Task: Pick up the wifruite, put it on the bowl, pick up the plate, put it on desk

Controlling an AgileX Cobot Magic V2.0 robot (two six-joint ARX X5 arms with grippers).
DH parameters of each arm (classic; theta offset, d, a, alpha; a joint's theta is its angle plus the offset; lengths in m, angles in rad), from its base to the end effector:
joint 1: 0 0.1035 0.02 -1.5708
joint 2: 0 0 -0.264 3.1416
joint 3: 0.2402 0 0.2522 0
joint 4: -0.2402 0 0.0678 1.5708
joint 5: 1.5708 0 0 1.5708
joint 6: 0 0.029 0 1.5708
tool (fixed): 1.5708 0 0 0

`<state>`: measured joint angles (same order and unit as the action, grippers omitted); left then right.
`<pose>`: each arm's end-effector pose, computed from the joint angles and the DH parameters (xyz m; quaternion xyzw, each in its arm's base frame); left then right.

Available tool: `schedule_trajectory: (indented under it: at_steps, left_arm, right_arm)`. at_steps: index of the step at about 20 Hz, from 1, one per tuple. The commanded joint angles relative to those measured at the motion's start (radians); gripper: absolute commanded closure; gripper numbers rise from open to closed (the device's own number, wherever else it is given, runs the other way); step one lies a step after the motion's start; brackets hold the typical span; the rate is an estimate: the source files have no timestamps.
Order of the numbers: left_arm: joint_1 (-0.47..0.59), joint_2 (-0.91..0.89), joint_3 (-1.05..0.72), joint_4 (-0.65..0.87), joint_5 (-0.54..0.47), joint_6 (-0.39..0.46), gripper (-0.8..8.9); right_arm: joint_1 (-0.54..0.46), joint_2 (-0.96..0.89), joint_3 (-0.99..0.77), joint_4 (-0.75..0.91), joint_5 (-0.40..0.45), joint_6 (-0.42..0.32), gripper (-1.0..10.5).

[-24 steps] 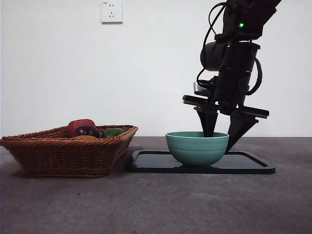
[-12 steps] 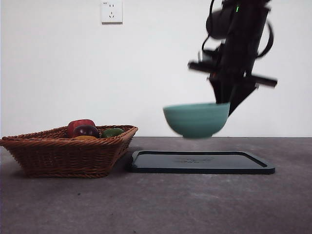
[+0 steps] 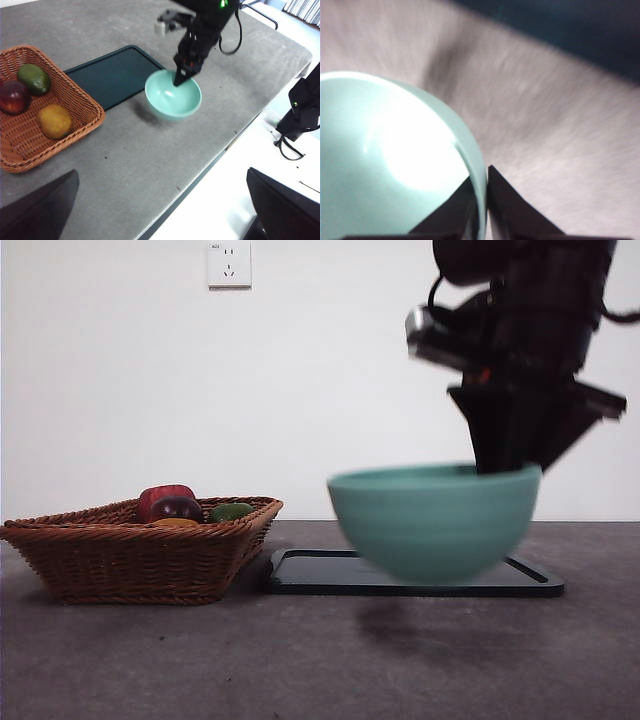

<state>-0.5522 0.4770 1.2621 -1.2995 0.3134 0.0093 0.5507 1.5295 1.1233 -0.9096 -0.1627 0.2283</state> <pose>-0.0052 -0.0073 0.3934 0.0344 0.2507 -0.4068 0.8778 0.2380 0.1516 0.2323 -0.0327 0.6275 0.2062 0.7501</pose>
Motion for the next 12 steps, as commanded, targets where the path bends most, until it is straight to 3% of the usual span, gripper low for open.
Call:
schedule_trajectory:
  at_steps: [1, 6, 12]
  left_arm:
    - [-0.006, 0.004, 0.012, 0.012, 0.003, 0.001, 1.49]
    - [-0.006, 0.004, 0.012, 0.013, 0.003, 0.001, 1.49]
    - [-0.006, 0.004, 0.012, 0.013, 0.003, 0.001, 1.49]
  right_arm:
    - [0.032, 0.008, -0.046, 0.059, -0.005, 0.042, 9.4]
    - [0.082, 0.010, -0.159, 0.185, -0.022, 0.106, 9.4]
    - [0.082, 0.013, -0.208, 0.226, -0.020, 0.121, 9.4]
